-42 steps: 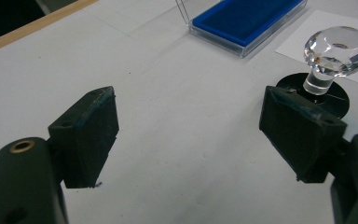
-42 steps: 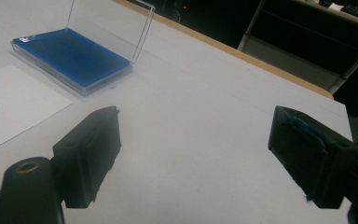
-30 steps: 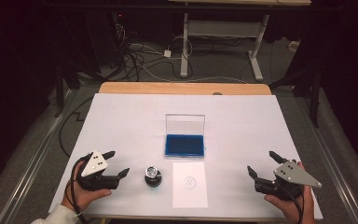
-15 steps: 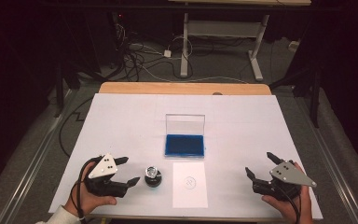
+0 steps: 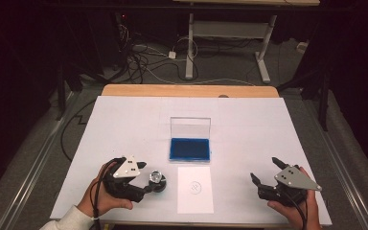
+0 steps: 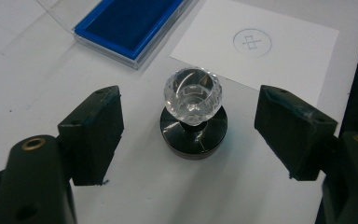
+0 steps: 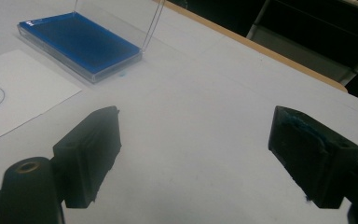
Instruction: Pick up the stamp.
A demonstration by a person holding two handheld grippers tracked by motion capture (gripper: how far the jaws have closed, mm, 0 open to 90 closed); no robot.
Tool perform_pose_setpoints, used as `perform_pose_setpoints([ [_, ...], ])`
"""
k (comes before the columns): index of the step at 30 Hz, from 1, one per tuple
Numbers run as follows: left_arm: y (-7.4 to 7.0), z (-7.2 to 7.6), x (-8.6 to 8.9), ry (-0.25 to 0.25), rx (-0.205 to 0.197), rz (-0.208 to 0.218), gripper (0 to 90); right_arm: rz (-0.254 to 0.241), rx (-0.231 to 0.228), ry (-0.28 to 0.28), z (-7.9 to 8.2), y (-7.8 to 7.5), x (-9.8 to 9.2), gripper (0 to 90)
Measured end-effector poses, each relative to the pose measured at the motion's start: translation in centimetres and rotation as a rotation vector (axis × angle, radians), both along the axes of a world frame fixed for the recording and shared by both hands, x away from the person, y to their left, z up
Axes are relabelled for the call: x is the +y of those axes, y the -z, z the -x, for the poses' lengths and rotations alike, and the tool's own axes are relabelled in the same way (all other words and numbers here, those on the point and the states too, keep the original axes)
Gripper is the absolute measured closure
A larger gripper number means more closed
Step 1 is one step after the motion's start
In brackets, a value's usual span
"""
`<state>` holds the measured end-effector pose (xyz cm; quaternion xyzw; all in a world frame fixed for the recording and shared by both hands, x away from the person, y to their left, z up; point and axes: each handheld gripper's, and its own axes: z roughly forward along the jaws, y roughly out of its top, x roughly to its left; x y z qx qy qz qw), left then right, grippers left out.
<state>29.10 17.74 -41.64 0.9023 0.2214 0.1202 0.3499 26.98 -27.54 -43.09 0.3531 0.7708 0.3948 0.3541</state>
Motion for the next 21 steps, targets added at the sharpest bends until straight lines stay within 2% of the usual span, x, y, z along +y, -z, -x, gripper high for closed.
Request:
perform_pose_setpoints([
  [3, 0.5, -0.6, -0.6, 0.000, 0.017, -0.030, 23.5, 0.001, 0.004, -0.002, 0.0, 0.0, 0.1, 17.1],
  [8, 0.7, -1.4, -1.2, 0.017, 0.048, -0.076, 29.0, 0.007, 0.015, -0.011, 0.0, 0.1, 0.1, 18.3],
  [9, 0.7, -1.5, -1.7, 0.027, 0.054, -0.105, 32.2, 0.016, 0.021, -0.014, -0.1, 0.2, 0.2, 18.7],
  [12, 0.6, -1.7, -2.1, 0.035, 0.061, -0.125, 32.9, 0.022, 0.024, -0.021, -0.1, 0.3, 0.3, 18.7],
  [15, 0.6, -2.0, -2.5, 0.061, 0.075, -0.142, 44.1, 0.026, 0.036, -0.031, 0.0, 0.3, 0.4, 19.6],
  [17, 0.6, -2.2, -2.6, 0.064, 0.071, -0.143, 45.1, 0.028, 0.041, -0.036, 0.0, 0.3, 0.4, 19.7],
  [21, 0.9, -2.7, -2.6, 0.063, 0.094, -0.156, 45.2, 0.031, 0.044, -0.039, 0.0, 0.4, 0.4, 19.6],
])
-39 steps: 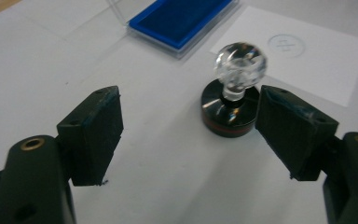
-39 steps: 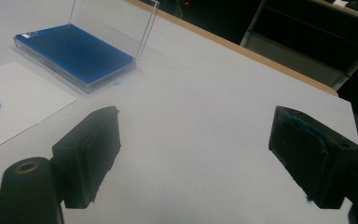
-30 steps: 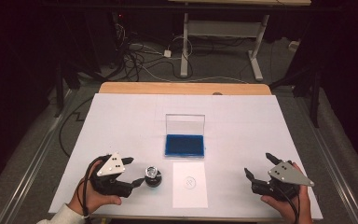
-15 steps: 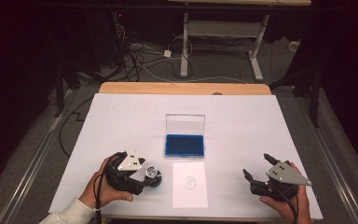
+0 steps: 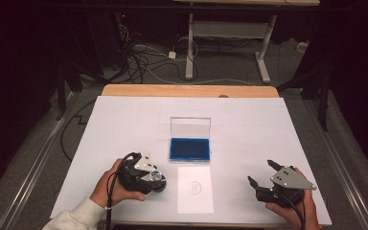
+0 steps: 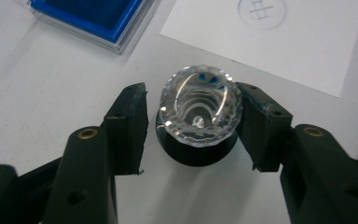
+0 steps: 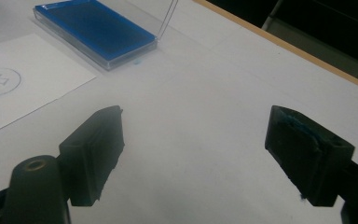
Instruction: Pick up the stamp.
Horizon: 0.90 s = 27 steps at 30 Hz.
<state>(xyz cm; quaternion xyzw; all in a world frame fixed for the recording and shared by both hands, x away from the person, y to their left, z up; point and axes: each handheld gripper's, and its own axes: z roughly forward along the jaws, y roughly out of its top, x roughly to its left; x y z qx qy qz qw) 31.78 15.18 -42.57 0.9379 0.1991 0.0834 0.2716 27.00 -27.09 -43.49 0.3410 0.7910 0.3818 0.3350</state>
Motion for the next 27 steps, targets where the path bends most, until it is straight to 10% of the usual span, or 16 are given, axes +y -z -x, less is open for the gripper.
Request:
perform_pose_setpoints([
  [27, 0.68, -0.15, -0.61, 0.037, -0.037, 0.006, 54.5, 0.044, 0.017, -0.015, -0.08, 0.32, 0.24, 19.7],
])
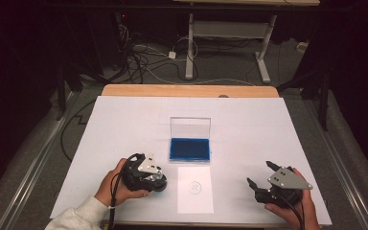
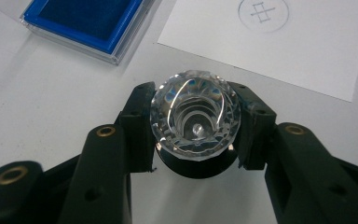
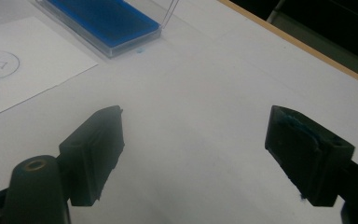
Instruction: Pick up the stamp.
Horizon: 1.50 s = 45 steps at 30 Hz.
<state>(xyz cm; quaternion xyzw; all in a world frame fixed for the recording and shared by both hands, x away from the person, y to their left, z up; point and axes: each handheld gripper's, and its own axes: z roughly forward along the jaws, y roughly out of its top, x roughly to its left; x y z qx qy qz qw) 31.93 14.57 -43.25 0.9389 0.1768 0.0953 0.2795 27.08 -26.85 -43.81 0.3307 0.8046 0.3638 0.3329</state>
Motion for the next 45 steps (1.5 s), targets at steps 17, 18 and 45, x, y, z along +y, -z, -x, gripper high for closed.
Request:
perform_pose_setpoints([
  [17, -1.1, 0.4, 1.7, -0.062, -0.069, 0.058, 54.6, 0.022, 0.021, -0.014, -0.1, 0.3, 0.2, 19.5],
  [18, -1.1, 0.4, 1.7, -0.062, -0.069, 0.058, 54.6, 0.023, 0.024, -0.018, -0.1, 0.3, 0.2, 19.4],
  [45, -3.0, 0.5, 4.3, -0.130, -0.126, 0.170, 54.7, 0.011, 0.031, -0.025, -0.4, 0.5, 0.5, 17.5],
])
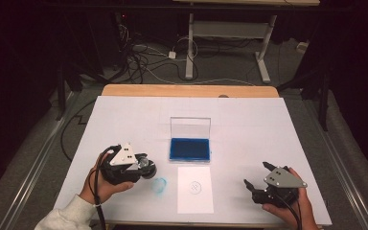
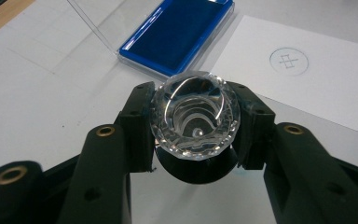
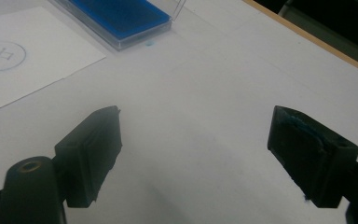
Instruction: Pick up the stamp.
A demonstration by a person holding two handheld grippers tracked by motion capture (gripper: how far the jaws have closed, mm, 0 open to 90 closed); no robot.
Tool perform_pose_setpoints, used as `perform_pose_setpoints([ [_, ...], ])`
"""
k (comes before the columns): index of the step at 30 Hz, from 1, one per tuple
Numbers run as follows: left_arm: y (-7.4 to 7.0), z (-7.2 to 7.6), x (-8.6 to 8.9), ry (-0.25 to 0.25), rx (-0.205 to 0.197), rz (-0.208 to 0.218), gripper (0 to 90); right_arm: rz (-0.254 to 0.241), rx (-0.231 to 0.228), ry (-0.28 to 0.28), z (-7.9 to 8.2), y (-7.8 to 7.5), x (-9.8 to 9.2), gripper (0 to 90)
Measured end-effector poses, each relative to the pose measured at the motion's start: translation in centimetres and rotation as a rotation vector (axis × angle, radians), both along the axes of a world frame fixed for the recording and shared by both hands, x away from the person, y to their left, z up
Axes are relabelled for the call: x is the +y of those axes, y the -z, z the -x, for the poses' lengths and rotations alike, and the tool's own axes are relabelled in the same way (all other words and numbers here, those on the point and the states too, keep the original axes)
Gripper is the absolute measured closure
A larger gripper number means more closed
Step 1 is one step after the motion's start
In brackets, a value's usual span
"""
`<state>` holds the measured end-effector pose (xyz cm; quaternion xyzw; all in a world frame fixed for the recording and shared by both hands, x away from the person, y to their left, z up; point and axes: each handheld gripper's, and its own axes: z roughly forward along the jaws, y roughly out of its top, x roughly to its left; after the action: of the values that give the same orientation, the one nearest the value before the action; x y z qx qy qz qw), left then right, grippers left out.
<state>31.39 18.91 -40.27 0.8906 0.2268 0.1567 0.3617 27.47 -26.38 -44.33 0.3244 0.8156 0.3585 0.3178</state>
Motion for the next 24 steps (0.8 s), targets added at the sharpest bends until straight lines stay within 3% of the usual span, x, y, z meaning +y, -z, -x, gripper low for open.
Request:
perform_pose_setpoints([
  [11, 0.0, 0.0, 0.5, -0.011, -0.001, 0.018, 54.7, -0.012, 0.001, -0.014, -0.1, 0.0, 0.0, 17.2],
  [18, -0.2, 0.3, 1.0, -0.028, -0.008, 0.034, 54.7, -0.023, -0.025, 0.000, -0.4, -0.1, 0.4, 16.8],
  [24, -0.1, 0.4, 1.1, -0.027, -0.009, 0.031, 54.7, -0.038, -0.011, -0.021, -0.6, 0.0, 0.5, 17.7],
])
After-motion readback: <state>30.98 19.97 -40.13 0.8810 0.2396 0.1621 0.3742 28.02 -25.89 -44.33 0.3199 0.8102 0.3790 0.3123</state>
